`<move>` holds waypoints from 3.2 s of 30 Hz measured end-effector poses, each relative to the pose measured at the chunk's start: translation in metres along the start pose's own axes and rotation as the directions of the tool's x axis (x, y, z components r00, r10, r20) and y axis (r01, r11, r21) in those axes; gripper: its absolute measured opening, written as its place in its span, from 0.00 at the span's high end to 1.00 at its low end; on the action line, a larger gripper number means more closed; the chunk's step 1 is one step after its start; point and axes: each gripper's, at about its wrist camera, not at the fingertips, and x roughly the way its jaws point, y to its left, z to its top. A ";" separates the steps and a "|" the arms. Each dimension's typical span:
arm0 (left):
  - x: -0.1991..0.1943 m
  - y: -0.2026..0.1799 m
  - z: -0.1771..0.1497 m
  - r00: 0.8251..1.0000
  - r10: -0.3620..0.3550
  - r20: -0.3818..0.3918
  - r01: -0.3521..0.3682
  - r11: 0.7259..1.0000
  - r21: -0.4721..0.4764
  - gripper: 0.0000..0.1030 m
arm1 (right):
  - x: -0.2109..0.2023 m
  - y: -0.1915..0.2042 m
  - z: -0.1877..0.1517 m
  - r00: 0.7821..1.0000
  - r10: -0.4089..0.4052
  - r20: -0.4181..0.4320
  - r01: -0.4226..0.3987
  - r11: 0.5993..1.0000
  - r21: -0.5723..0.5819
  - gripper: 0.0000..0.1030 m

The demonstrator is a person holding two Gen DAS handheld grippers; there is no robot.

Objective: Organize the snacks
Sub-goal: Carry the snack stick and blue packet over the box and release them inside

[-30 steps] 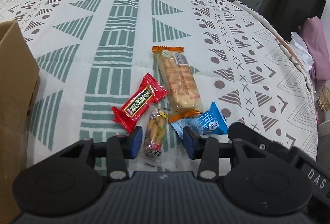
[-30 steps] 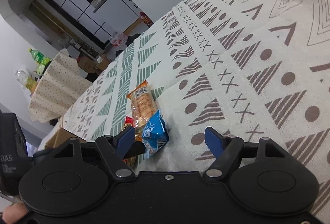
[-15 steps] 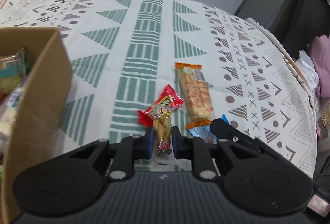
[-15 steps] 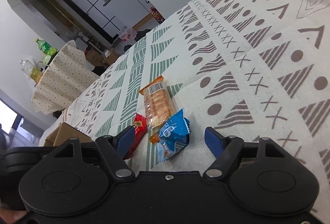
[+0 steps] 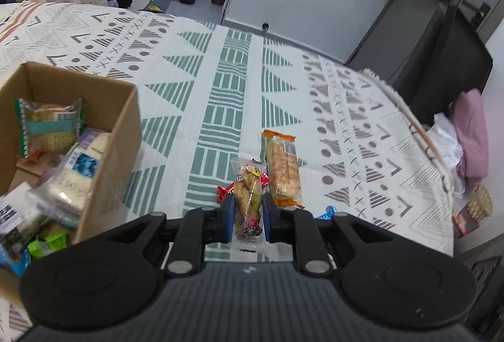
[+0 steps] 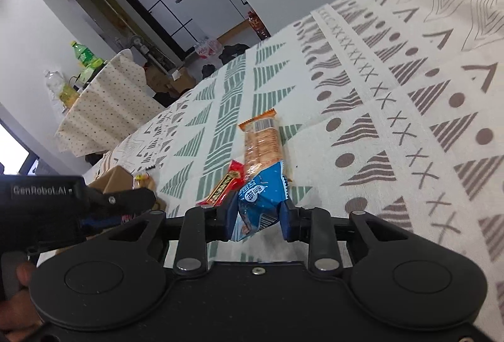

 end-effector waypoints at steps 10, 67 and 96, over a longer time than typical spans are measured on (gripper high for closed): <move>-0.050 0.015 0.000 0.997 -0.003 0.082 0.006 0.999 -0.034 0.83 | -0.037 0.026 -0.006 0.999 -0.030 0.041 0.030 1.000 0.005 0.73; -0.082 0.186 0.048 0.985 0.133 0.114 -0.079 0.918 -0.389 0.77 | 0.030 0.221 0.000 0.995 0.093 -0.034 -0.098 0.977 -0.191 0.73; -0.082 0.119 0.030 0.980 0.168 0.104 -0.138 0.958 -0.253 0.14 | -0.023 0.149 0.003 1.000 -0.006 -0.008 0.005 0.990 -0.144 0.34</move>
